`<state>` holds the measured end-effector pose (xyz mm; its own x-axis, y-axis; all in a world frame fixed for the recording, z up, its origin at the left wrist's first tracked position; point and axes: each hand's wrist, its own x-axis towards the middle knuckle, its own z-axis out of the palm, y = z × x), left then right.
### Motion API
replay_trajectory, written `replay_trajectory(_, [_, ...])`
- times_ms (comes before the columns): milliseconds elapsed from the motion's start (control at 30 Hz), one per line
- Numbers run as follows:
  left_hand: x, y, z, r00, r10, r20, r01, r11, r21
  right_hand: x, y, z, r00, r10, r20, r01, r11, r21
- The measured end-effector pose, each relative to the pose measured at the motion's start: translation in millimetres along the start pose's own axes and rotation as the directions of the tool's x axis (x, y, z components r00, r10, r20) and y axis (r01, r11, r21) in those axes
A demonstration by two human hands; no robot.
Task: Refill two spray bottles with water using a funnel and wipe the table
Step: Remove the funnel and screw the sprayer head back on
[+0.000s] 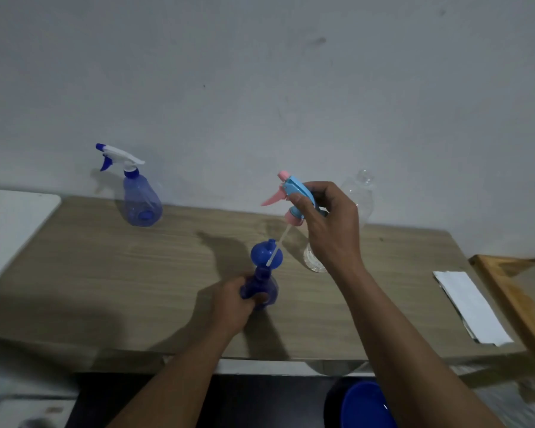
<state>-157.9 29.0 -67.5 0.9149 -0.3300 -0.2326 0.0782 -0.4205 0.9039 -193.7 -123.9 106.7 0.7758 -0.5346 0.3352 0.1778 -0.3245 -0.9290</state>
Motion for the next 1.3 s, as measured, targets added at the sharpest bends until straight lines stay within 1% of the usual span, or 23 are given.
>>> replay_trajectory(100, [-2, 0, 1, 1.0, -0.008, 0.027, 0.007, 1.0, 0.005, -5, 11, 5, 1.0, 0.0, -0.027, 0.0, 1.0, -0.004])
replay_trajectory(167, [-3, 4, 4, 0.999, -0.004, 0.032, 0.003, 1.0, 0.031, -9, 24, 3, 0.999, 0.029, -0.021, -0.029, 0.999, -0.03])
replay_trajectory(233, [2, -15, -14, 0.999, -0.035, -0.022, 0.035, 0.999, -0.001, -16, 39, 38, 0.993, 0.073, 0.098, -0.067, 0.996, -0.067])
replay_trajectory(300, [2, -12, -10, 1.0, -0.02, -0.009, 0.02, 1.0, 0.001, -23, 51, 37, 0.989, 0.091, 0.113, -0.077, 0.99, -0.121])
replay_trajectory(400, [0, -9, -7, 1.0, 0.018, 0.004, -0.018, 1.0, 0.013, -37, 68, 36, 0.984, 0.057, 0.169, -0.015, 0.97, -0.241])
replay_trajectory(467, [-2, -4, -4, 0.998, 0.057, 0.018, -0.057, 0.998, 0.019, -45, 76, 34, 0.976, 0.076, 0.205, -0.009, 0.951, -0.309])
replay_trajectory(600, [-3, -5, -3, 0.992, 0.12, 0.032, -0.12, 0.993, 0.011, -50, 85, 33, 0.964, 0.064, 0.258, 0.037, 0.929, -0.369])
replay_trajectory(700, [-3, -9, -1, 0.989, 0.145, 0.028, -0.145, 0.989, -0.015, -47, 88, 29, 0.933, 0.075, 0.352, 0.099, 0.887, -0.451])
replay_trajectory(833, [-3, -13, 1, 0.985, 0.17, 0.013, -0.17, 0.985, -0.005, -46, 90, 26, 0.886, 0.106, 0.451, 0.144, 0.862, -0.486])
replay_trajectory(900, [-3, -13, 2, 0.986, 0.167, 0.009, -0.167, 0.986, -0.007, -42, 89, 26, 0.861, 0.136, 0.491, 0.171, 0.831, -0.53])
replay_trajectory(1000, [-2, -15, 4, 0.987, 0.162, 0.008, -0.162, 0.987, -0.021, -34, 89, 29, 0.832, 0.208, 0.514, 0.196, 0.757, -0.624])
replay_trajectory(1067, [-1, -16, 4, 0.989, 0.151, 0.01, -0.15, 0.989, -0.01, -29, 88, 32, 0.813, 0.239, 0.531, 0.216, 0.723, -0.657])
replay_trajectory(1167, [1, -20, 5, 0.985, 0.174, -0.004, -0.174, 0.984, -0.019, -27, 87, 35, 0.809, 0.237, 0.538, 0.25, 0.69, -0.679])
replay_trajectory(1233, [0, -22, 6, 0.982, 0.185, -0.019, -0.186, 0.982, -0.023, -32, 90, 33, 0.829, 0.222, 0.513, 0.23, 0.7, -0.676])
replay_trajectory(1300, [0, -23, 6, 0.978, 0.204, -0.035, -0.205, 0.978, -0.039, -39, 93, 34, 0.871, 0.208, 0.446, 0.15, 0.751, -0.643])
